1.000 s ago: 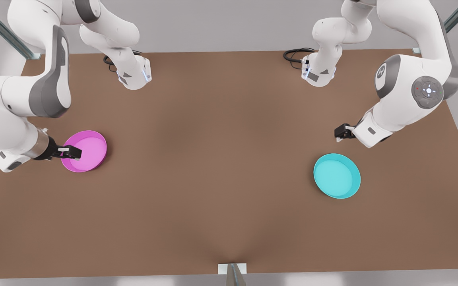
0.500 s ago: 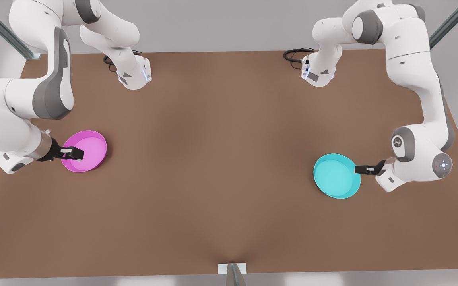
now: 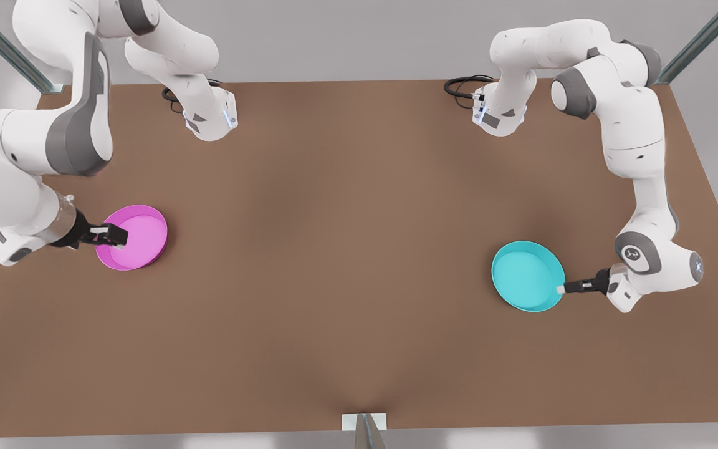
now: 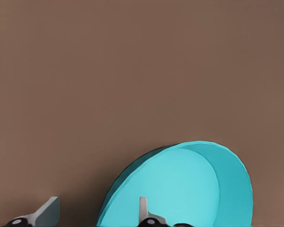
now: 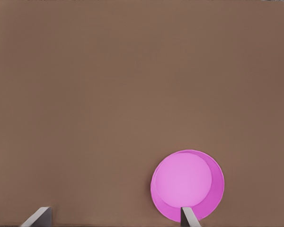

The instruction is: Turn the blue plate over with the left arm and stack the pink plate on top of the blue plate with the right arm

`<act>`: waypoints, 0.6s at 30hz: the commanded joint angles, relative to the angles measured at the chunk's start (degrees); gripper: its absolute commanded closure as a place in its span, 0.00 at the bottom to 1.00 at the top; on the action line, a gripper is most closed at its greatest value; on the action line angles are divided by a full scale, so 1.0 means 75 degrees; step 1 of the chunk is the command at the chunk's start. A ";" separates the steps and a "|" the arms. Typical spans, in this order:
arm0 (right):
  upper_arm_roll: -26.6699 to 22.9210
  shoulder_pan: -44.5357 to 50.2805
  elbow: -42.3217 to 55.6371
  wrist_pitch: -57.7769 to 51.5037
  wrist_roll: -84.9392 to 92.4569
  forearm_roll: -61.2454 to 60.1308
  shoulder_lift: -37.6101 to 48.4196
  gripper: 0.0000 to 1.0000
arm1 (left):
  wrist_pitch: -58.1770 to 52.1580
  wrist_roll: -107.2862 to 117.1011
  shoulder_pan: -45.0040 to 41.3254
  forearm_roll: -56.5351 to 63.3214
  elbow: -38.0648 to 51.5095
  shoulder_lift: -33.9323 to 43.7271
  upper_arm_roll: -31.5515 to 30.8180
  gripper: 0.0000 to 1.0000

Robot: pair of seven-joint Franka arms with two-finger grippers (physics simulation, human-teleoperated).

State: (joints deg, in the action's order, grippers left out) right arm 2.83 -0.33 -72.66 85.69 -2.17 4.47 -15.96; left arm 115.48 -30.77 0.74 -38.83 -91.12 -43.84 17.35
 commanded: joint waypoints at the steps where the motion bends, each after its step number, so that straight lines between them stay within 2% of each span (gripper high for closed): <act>1: -0.0014 -0.0049 0.0032 -0.0022 -0.0003 -0.0010 0.0100 0.00 | 0.0001 0.0001 -0.0005 0.0395 -0.0050 0.0009 -0.0004 0.32; 3: -0.0096 -0.0131 -0.0004 -0.0373 -0.0027 0.0013 0.0207 0.00 | -0.0010 -0.0011 -0.0040 0.0735 -0.0202 0.0044 -0.0016 0.32; 5: -0.0119 0.0314 -0.0765 -0.0327 -0.0858 0.0236 0.0945 0.00 | 0.0013 -0.0011 -0.0122 0.0992 -0.0331 0.0056 -0.0004 0.34; 7: -0.0131 0.0220 -0.0975 -0.0421 -0.0906 0.0201 0.1202 0.00 | 0.0025 0.0001 -0.0134 0.1099 -0.0425 0.0103 -0.0016 0.47; 9: -0.0283 0.0185 -0.1421 -0.0444 -0.0835 0.0212 0.1448 0.00 | 0.0013 0.0001 -0.0146 0.1099 -0.0519 0.0208 -0.0004 0.48; 10: -0.0272 -0.0236 -0.1761 -0.0409 -0.0824 0.0189 0.1647 0.00 | 0.0025 0.0001 -0.0146 0.1099 -0.0519 0.0208 -0.0016 0.52; 18: -0.0330 -0.0541 -0.2289 -0.0269 -0.0555 0.0271 0.1660 0.00 | 0.0224 0.0060 -0.0146 0.0876 -0.0671 0.0220 -0.0192 0.62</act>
State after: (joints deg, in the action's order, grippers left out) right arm 0.37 -2.47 -89.74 83.50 -6.29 6.50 -3.44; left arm 117.16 -30.32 -0.35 -31.65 -96.15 -42.12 15.91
